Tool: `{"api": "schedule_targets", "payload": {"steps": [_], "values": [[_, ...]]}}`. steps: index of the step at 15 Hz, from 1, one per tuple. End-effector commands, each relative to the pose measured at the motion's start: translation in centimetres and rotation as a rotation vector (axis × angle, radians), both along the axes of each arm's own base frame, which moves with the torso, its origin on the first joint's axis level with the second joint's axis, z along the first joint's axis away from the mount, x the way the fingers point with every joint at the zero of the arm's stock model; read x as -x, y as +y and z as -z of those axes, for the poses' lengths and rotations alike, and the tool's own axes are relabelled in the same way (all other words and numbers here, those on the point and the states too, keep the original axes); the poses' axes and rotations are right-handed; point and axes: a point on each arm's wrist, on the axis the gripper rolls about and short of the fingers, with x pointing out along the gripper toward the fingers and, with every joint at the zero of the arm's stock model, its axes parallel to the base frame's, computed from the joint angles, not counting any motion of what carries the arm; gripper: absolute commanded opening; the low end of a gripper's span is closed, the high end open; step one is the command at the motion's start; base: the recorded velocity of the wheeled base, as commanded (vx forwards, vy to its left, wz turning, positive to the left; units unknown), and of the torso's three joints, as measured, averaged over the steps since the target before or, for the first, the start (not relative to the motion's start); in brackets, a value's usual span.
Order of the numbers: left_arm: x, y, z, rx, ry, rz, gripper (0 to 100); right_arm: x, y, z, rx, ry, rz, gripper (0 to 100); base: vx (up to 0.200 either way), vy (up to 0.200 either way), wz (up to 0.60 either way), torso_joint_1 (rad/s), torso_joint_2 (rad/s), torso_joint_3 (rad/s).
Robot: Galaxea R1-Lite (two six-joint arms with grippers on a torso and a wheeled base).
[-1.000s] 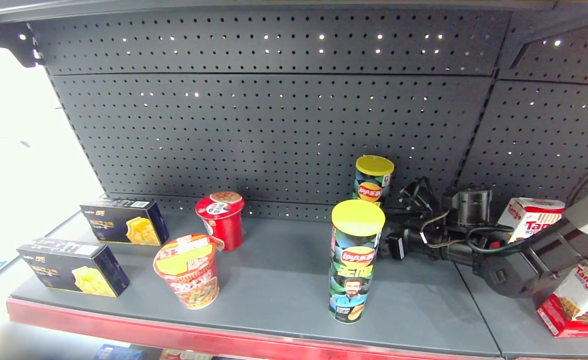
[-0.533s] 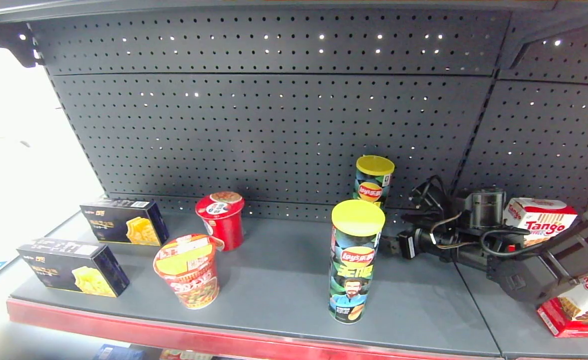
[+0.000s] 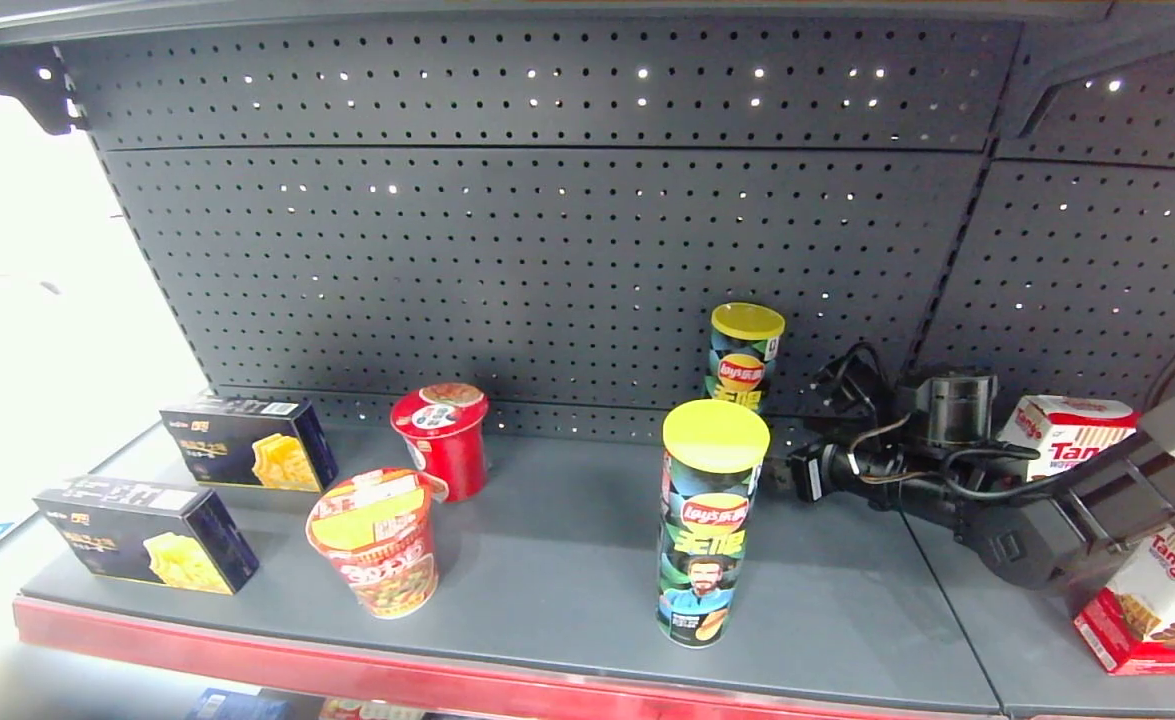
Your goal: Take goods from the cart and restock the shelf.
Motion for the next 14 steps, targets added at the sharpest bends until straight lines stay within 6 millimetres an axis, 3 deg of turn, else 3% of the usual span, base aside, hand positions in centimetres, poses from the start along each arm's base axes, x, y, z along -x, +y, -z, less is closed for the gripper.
{"api": "schedule_targets", "payload": {"steps": [1, 6, 10, 14], "values": [[0.0, 0.0, 0.0, 0.0, 0.0, 0.0, 100, -0.1, -0.3, 0.2, 0.002, 0.005, 0.009, 100, 0.0, 0.0, 0.0, 0.0, 0.0, 0.0], [0.0, 0.0, 0.0, 0.0, 0.0, 0.0, 100, 2.1, -0.6, -1.8, -0.006, -0.027, -0.002, 100, 0.0, 0.0, 0.0, 0.0, 0.0, 0.0], [0.0, 0.0, 0.0, 0.0, 0.0, 0.0, 100, 3.5, -0.2, -4.9, -0.023, -0.121, -0.023, 100, 0.0, 0.0, 0.0, 0.0, 0.0, 0.0], [0.0, 0.0, 0.0, 0.0, 0.0, 0.0, 100, 6.8, -1.2, -6.7, -0.037, -0.164, -0.026, 100, 0.0, 0.0, 0.0, 0.0, 0.0, 0.0]]}}
